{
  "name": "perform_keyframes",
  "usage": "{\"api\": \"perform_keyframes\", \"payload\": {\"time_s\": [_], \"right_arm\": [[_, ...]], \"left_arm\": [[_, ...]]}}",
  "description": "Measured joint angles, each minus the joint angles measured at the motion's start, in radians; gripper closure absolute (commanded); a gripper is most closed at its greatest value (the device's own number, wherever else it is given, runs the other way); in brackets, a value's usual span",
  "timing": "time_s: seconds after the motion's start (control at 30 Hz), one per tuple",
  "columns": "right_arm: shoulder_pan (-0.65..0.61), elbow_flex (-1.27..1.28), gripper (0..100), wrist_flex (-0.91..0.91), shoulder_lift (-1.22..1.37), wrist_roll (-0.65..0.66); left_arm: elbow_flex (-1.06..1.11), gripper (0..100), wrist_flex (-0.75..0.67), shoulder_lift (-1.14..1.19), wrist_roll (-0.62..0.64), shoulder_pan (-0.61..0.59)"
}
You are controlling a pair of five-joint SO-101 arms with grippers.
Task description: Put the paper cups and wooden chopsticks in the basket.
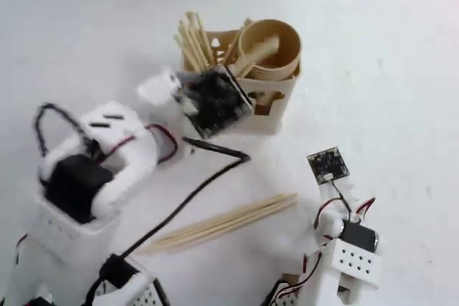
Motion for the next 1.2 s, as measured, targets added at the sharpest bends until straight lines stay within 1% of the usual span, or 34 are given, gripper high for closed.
{"api": "perform_keyframes", "payload": {"time_s": [0.1,0.23,0.33,0.5,0.57,0.63,0.77,0.93,1.03,1.2], "right_arm": [[0.000,0.000,98.1,0.000,0.000,0.000],[0.000,0.000,98.1,0.000,0.000,0.000],[0.000,0.000,98.1,0.000,0.000,0.000],[0.000,0.000,98.1,0.000,0.000,0.000],[0.000,0.000,98.1,0.000,0.000,0.000],[0.000,0.000,98.1,0.000,0.000,0.000],[0.000,0.000,98.1,0.000,0.000,0.000],[0.000,0.000,98.1,0.000,0.000,0.000],[0.000,0.000,98.1,0.000,0.000,0.000],[0.000,0.000,98.1,0.000,0.000,0.000]], "left_arm": [[-0.109,98,-0.137,0.060,0.087,-0.002],[-0.100,98,-0.416,0.120,0.204,-0.002],[-0.020,98,-0.632,0.120,0.244,-0.003],[0.224,98,-0.987,0.149,0.270,-0.015],[0.313,98,-1.106,0.178,0.324,-0.040],[0.358,98,-1.192,0.222,0.388,-0.080],[0.370,98,-1.277,0.331,0.474,-0.163],[0.373,97,-1.284,0.420,0.508,-0.176],[0.370,97,-1.243,0.417,0.559,-0.180],[0.347,97,-1.135,0.419,0.629,-0.178]]}}
